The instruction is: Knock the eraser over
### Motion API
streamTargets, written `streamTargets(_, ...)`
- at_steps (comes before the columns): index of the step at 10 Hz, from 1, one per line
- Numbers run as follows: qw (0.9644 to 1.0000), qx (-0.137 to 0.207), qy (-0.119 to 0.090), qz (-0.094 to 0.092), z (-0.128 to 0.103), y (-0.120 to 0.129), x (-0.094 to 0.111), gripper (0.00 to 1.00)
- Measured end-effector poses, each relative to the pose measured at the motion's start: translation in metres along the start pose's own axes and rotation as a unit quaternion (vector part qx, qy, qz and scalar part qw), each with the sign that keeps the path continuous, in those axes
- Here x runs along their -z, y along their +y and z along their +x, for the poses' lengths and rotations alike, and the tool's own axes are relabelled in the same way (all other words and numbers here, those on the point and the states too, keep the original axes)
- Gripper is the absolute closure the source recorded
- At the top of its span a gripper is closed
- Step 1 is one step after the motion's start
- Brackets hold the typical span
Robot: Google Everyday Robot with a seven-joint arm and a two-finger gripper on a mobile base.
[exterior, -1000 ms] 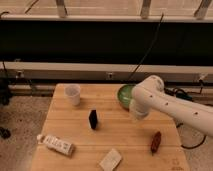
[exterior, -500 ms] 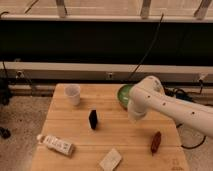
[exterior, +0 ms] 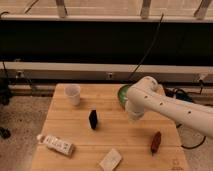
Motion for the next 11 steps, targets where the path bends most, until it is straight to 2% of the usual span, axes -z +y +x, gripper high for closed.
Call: streamTargets(11, 0.9994, 0.034, -0.009, -0.009, -0.022, -0.012, -0.008, 0.95)
